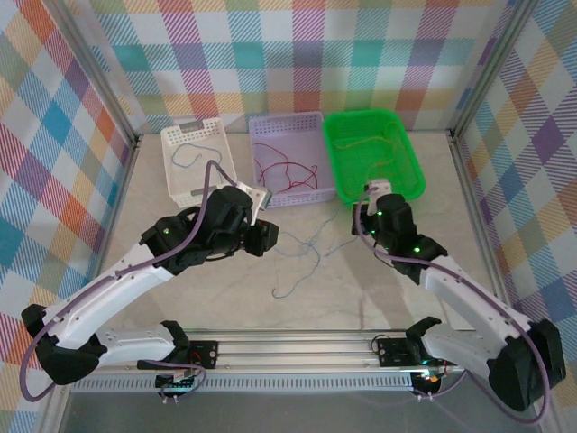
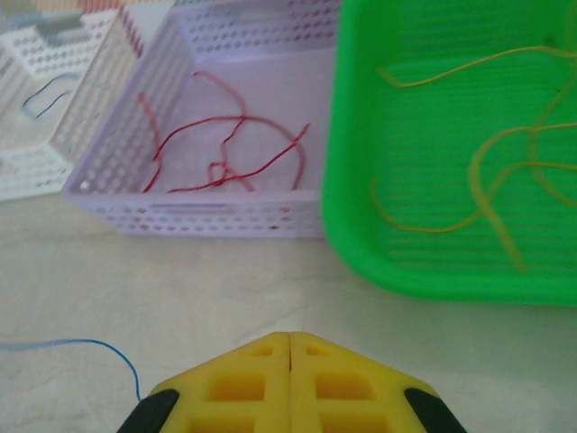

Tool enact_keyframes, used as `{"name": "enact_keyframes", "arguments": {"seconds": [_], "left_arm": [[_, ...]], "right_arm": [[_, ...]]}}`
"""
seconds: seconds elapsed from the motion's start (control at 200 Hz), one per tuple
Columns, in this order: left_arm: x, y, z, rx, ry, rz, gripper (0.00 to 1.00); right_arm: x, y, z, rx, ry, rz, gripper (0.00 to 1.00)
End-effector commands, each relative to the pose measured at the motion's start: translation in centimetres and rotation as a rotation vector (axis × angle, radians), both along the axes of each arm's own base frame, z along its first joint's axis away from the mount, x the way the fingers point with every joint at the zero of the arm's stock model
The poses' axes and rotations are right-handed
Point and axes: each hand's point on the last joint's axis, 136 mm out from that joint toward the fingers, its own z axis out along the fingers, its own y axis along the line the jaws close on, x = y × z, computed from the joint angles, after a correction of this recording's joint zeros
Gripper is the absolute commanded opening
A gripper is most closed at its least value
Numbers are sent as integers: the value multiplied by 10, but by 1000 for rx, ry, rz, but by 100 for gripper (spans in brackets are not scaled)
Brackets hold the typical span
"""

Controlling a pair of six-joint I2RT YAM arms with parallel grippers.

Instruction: Untangle the cables

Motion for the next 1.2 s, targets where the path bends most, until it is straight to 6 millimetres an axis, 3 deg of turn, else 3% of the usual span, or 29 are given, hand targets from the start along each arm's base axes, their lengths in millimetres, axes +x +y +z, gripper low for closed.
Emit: {"name": "enact_keyframes", "arguments": {"seconds": [0.0, 0.21, 0.395, 0.545, 0.75, 0.95, 1.195], "left_arm": [[4, 11, -6, 29, -9, 21, 38], [3, -4, -22, -16, 34, -10, 46], [-1, -33, -11, -174, 38, -85, 50], [-6, -43, 13, -309, -8, -130, 54], [-20, -49, 61, -535, -103, -204, 65], [-29, -71, 61, -597, -47, -309, 67], [-31, -80, 62, -618, -37, -352, 67]], "right_arm": [[-10, -11, 35, 28, -33, -19, 0], [-29, 14, 97, 136, -81, 149, 0], [-52, 50, 155, 286, -134, 380, 0], [-54, 61, 166, 284, -112, 449, 0], [-60, 87, 162, 361, -37, 579, 0], [-71, 108, 173, 486, 7, 714, 0], [-82, 125, 177, 597, 85, 827, 0]]}}
